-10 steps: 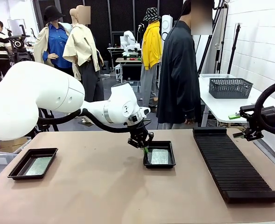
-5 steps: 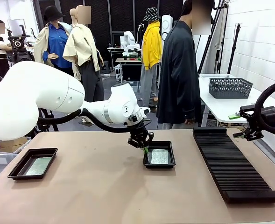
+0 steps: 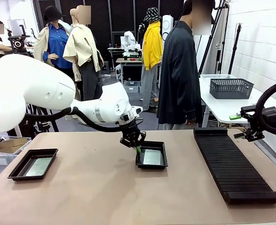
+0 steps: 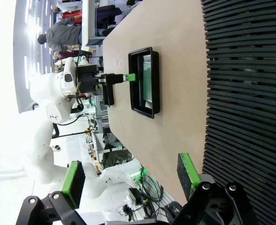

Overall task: Inspect and transfer BCBs to ESD trays.
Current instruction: Pick up the ESD tray and place it on the left side of the table.

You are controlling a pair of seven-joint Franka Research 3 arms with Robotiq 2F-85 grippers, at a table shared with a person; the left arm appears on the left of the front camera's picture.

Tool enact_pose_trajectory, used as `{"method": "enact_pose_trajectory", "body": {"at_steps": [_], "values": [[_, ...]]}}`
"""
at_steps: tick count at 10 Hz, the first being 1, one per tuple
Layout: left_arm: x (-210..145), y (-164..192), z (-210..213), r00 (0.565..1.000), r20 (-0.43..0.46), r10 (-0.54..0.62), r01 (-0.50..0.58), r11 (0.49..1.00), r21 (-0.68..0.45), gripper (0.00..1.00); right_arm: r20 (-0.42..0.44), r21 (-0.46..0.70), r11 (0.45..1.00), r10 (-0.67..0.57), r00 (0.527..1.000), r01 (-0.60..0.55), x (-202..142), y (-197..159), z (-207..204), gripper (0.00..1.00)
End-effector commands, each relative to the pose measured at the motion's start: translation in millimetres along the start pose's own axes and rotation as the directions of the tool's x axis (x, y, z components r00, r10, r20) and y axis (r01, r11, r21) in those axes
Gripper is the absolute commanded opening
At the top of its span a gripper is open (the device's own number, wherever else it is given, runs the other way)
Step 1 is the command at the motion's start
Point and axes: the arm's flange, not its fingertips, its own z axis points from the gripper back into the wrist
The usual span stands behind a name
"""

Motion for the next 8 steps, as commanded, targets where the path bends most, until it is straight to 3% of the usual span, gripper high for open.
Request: {"method": "enact_pose_trajectory", "body": {"at_steps": [1, 5, 8], "values": [[-25, 21, 7, 1.000, 0.000, -0.020, 0.020, 0.999, -0.026, 0.00, -0.001, -0.012, 1.000, 0.000, 1.000, 0.000, -1, 2, -1, 1.00], [-39, 49, 4, 1.000, -0.016, -0.003, 0.003, 1.000, -0.003, 0.00, -0.001, -0.012, 1.000, 0.000, 1.000, 0.000, -1, 2, -1, 1.00], [-51, 78, 11, 0.997, 0.010, 0.071, -0.071, 0.997, -0.006, 0.00, -0.001, -0.012, 1.000, 0.000, 1.000, 0.000, -1, 2, -1, 1.00]]}}
